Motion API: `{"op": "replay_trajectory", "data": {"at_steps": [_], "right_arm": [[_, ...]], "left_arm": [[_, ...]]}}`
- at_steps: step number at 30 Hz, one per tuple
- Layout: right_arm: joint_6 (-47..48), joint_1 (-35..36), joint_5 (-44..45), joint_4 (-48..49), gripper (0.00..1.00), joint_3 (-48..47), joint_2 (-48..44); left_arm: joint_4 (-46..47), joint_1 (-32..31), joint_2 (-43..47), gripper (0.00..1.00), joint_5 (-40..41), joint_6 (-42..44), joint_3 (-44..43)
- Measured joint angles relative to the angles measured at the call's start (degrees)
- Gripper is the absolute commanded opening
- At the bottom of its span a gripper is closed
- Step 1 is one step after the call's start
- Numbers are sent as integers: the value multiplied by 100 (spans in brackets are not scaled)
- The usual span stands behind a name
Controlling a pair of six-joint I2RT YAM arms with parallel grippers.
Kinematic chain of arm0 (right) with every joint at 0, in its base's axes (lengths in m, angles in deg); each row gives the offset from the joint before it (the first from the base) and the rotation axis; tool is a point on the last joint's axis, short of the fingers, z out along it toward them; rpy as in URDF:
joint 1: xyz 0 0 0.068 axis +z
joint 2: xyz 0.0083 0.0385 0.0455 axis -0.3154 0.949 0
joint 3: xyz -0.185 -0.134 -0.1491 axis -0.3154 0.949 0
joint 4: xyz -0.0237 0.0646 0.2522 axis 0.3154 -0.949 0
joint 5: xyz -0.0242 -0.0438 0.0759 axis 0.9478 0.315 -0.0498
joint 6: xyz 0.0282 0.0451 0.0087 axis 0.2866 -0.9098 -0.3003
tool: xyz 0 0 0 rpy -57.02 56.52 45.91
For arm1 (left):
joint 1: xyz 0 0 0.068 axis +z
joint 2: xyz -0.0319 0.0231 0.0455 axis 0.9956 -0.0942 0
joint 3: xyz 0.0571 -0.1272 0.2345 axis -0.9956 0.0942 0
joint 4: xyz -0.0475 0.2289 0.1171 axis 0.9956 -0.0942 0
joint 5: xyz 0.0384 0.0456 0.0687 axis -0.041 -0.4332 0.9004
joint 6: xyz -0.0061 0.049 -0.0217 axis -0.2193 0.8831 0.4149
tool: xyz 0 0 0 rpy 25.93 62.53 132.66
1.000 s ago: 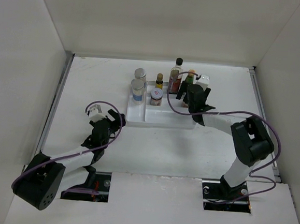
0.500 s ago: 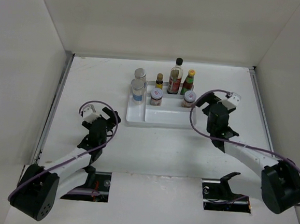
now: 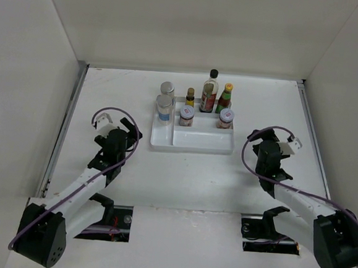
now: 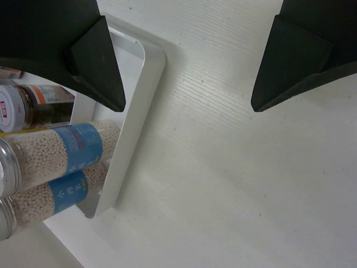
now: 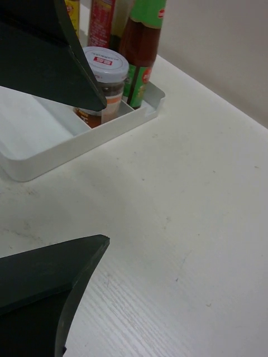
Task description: Organize the condiment bottles
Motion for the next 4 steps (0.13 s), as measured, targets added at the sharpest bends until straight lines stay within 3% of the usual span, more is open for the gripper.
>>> {"op": "replay_trajectory", "data": {"at_steps": [4], "right_arm": [[-116,-48,-4,11,100,4,-17]], "left_arm": [[-240,-13,-105,100,-22,0,-184]]}}
